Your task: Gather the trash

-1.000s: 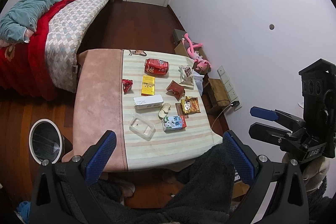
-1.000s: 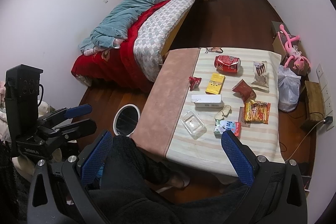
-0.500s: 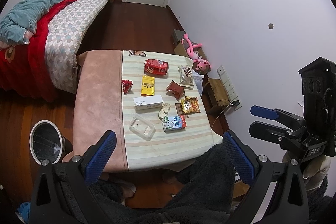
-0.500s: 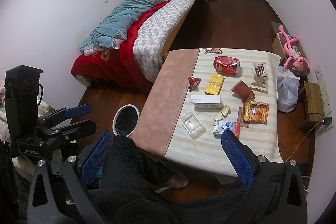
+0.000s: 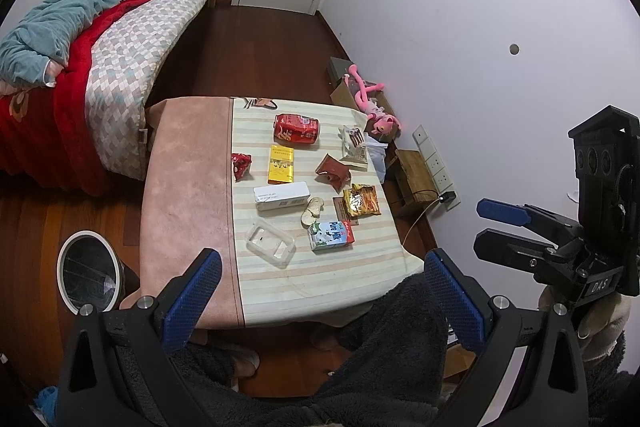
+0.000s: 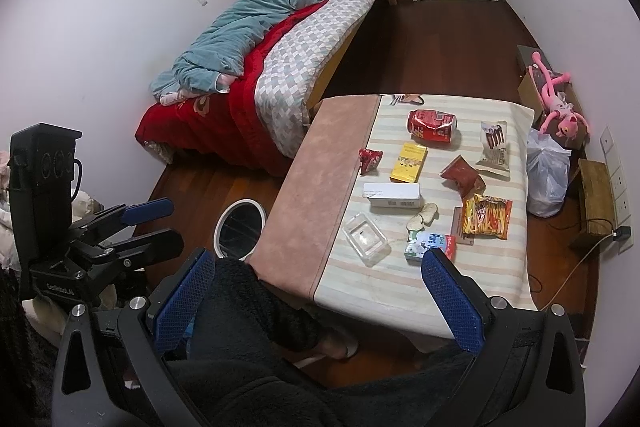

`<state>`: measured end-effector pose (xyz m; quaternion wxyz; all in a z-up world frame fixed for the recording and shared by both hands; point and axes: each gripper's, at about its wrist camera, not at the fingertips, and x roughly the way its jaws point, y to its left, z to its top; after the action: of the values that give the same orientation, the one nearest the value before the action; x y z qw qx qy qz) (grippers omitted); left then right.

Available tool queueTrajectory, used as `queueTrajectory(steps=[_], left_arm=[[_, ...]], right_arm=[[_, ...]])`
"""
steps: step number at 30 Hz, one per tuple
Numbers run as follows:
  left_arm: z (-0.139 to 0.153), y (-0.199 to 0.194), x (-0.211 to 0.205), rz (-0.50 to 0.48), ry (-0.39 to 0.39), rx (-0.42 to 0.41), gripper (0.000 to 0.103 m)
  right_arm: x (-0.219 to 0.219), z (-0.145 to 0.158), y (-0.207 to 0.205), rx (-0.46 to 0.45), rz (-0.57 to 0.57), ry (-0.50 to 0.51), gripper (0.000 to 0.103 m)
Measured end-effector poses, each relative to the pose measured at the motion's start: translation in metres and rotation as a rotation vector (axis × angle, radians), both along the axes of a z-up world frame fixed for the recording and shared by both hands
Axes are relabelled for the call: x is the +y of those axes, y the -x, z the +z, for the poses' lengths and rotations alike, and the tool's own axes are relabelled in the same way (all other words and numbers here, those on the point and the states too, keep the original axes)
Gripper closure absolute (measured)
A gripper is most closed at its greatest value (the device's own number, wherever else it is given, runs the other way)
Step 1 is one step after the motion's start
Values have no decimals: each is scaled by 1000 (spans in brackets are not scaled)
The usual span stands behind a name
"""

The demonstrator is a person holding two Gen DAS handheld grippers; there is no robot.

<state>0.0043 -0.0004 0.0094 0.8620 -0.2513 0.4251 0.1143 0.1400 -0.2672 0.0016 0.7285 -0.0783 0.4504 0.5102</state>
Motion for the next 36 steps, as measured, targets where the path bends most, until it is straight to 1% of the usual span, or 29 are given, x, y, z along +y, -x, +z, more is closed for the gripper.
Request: queueTrajectory(steps=[8,19,27,29,31,34,36], left_arm=[[0,1,0,1,0,-1,0],[5,0,-1,0,-13,-5,0],[3,1,-1,1,-14,-3,0],[2,0,0,9,-12,8,0],[-4,-3,1,33,-37,36,0],[-30,-13,10,136,-183,119,0],[-55,-18,21,197,-249,175,0]], right_arm=[[0,6,-3,-5,-1,6,0],[-1,6,-3,-8,-3,2,0],[-2,7,-5,-6,-1,2,0],[-3,5,-6,-7,-1,2,0],[-3,4,-5,-6,-9,2,0],[-3,-3,-12,-20,-66,15,0],[-1,-19,-22,-32,-137,55,0]])
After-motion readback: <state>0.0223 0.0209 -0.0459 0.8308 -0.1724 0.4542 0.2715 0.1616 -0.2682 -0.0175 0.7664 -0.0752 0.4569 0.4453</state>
